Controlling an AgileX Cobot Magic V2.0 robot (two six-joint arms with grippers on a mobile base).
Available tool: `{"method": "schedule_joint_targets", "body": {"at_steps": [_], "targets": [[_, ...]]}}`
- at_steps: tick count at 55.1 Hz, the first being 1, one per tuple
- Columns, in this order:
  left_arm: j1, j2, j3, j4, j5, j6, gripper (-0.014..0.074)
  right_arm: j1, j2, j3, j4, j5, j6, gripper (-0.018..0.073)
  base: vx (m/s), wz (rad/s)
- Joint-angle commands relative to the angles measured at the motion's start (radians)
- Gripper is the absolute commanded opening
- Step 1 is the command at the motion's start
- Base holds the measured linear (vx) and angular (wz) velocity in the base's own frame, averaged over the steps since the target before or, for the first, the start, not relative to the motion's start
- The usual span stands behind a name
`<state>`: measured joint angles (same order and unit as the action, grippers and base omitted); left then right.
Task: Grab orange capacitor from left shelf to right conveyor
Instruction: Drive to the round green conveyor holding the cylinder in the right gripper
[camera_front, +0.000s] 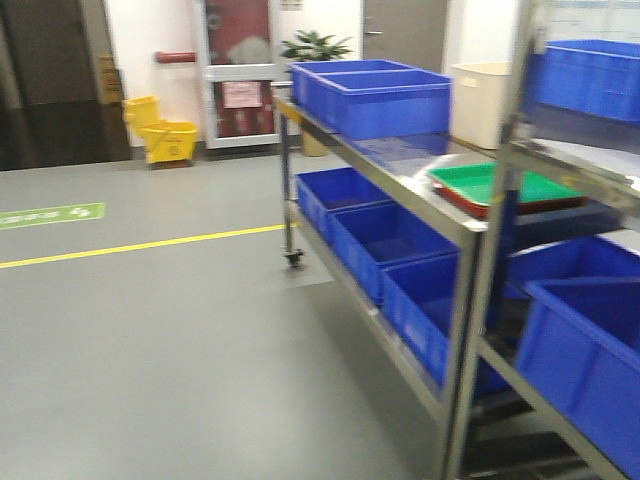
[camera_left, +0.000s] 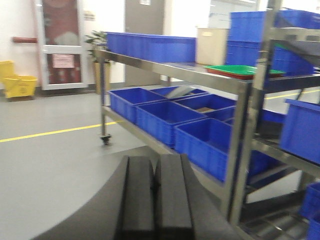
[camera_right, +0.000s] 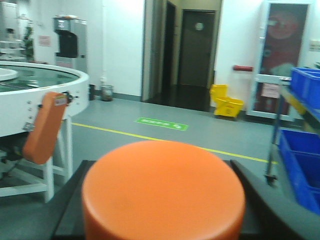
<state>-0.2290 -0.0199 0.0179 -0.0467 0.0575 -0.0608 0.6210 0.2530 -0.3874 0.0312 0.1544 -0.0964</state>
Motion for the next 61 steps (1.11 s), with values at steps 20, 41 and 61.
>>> {"method": "schedule_joint_targets", "body": {"at_steps": [20,41,61], "targets": [[-0.008,-0.005,-0.03,-0.005,-0.081,-0.006,-0.0006,-0.002,0.009,-0.028,-0.005,-0.091,-0.002,-0.0008,0.17,0.64],[-0.008,-0.005,-0.03,-0.005,-0.081,-0.006,-0.0006,-0.002,0.009,-0.028,-0.005,-0.091,-0.002,-0.0008,0.21,0.77],[-0.008,-0.004,-0.03,-0.005,-0.081,-0.006,-0.0006,-0.002,0.009,-0.028,-0.005,-0.09,-0.002,-0.0008,0.26,0.69]]}}
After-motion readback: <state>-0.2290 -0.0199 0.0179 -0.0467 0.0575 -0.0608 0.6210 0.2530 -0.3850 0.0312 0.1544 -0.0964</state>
